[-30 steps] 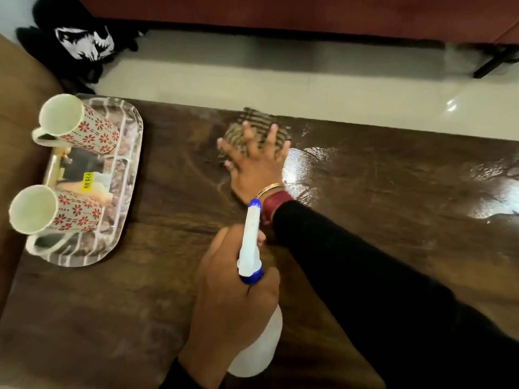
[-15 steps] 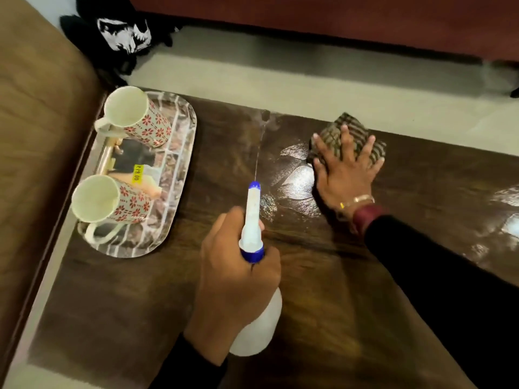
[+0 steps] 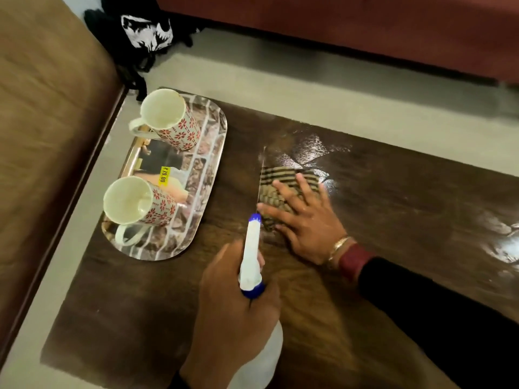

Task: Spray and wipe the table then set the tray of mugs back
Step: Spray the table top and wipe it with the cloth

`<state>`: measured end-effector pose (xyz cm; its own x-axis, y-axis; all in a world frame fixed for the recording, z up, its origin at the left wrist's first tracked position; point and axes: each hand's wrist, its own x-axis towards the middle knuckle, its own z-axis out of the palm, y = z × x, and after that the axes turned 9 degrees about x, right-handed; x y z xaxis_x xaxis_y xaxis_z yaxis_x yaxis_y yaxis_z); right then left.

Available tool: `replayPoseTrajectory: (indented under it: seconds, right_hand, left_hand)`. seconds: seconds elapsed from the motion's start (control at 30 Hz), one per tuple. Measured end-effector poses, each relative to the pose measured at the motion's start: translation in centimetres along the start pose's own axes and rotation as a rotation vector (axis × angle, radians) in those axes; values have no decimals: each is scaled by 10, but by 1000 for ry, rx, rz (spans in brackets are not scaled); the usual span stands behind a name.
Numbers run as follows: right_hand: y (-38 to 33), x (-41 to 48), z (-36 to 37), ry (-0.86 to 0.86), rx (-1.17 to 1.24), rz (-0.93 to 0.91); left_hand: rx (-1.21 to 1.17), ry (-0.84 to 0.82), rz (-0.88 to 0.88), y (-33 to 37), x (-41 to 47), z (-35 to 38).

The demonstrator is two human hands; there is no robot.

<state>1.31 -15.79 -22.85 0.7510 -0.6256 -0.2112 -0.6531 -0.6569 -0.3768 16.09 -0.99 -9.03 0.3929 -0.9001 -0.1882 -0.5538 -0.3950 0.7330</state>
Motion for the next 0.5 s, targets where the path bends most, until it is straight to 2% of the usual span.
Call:
replayPoseTrajectory:
  seconds: [0.1,0.2,0.33,0.5]
  right_hand:
    - [33,31,-24,61,7,217]
    - [35,110,-41,123,69,369]
    - [-7,189,-42,83,55,229]
    - [-11,145,-22,82,46,97]
  left_hand:
    - [31,18,-8,-6,-1,-3]
    - [34,34,3,-13,-3,-5]
    - [-41,57,-6,-18,-10,-6]
    - [-5,54,-32,-20,-15,-10]
